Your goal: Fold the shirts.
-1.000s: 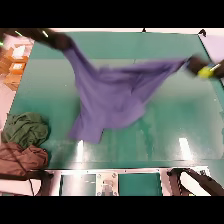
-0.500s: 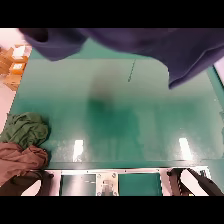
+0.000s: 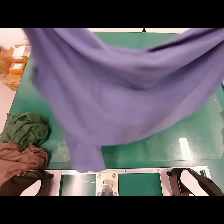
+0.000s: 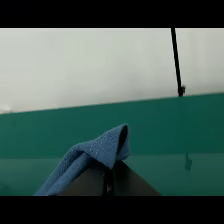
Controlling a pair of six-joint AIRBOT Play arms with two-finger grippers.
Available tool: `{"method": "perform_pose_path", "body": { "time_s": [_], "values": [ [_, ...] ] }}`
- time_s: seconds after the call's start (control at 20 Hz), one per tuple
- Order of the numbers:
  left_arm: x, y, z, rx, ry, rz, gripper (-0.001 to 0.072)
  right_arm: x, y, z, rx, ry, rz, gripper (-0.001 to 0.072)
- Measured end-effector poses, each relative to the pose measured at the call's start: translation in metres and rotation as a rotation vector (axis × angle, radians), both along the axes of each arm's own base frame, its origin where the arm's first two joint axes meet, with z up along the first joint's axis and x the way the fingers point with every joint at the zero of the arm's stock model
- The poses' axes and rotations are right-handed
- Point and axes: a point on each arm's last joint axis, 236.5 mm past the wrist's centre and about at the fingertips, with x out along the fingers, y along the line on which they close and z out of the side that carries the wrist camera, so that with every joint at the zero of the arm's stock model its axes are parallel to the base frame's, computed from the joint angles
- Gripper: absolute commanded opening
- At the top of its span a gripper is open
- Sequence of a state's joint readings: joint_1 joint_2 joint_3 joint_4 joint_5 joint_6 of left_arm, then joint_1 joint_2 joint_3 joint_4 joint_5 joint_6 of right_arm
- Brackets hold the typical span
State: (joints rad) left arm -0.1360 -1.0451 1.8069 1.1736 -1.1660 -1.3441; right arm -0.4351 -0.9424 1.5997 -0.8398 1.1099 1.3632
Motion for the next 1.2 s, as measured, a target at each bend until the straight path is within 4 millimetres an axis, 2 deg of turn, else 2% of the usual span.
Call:
{"method": "perform_pose_path", "body": {
  "time_s": [0.25, 0.35, 0.45, 0.5, 0.55, 0.6, 0.7, 0.85, 1.0, 1.05, 1.2],
  "values": [
    [0.126, -0.024, -0.193, -0.012, 0.348, -0.001, 0.0027, 0.082, -0.017, -0.203, 0.150, 0.333, -0.023, 0.0016],
    [0.163, -0.035, -0.262, -0.061, 0.434, 0.005, 0.0028, 0.107, -0.021, -0.275, 0.217, 0.445, -0.047, 0.0016],
    [0.192, -0.043, -0.308, -0.116, 0.471, 0.023, 0.0031, 0.128, -0.023, -0.330, 0.284, 0.525, -0.066, 0.0026],
    [0.202, -0.044, -0.325, -0.130, 0.486, 0.032, 0.0277, 0.138, -0.024, -0.349, 0.314, 0.550, -0.072, 0.0158],
    [0.209, -0.042, -0.339, -0.141, 0.500, 0.040, 0.0624, 0.145, -0.024, -0.362, 0.334, 0.570, -0.073, 0.0320],
    [0.217, -0.036, -0.342, -0.155, 0.498, 0.054, 0.0655, 0.151, -0.026, -0.369, 0.344, 0.579, -0.072, 0.0375],
    [0.226, -0.013, -0.337, -0.184, 0.515, 0.073, 0.0655, 0.156, -0.036, -0.368, 0.360, 0.589, -0.061, 0.0373],
    [0.217, 0.038, -0.323, -0.221, 0.612, 0.083, 0.0655, 0.140, -0.058, -0.355, 0.369, 0.627, -0.030, 0.0372],
    [0.177, 0.083, -0.340, -0.228, 0.810, 0.071, 0.0654, 0.100, -0.070, -0.350, 0.389, 0.701, -0.009, 0.0330],
    [0.162, 0.090, -0.349, -0.229, 0.877, 0.059, 0.0654, 0.083, -0.071, -0.353, 0.397, 0.732, -0.009, 0.0330],
    [0.112, 0.099, -0.392, -0.219, 1.087, 0.014, 0.0654, 0.028, -0.070, -0.366, 0.427, 0.812, -0.044, 0.0331]
  ]
}}
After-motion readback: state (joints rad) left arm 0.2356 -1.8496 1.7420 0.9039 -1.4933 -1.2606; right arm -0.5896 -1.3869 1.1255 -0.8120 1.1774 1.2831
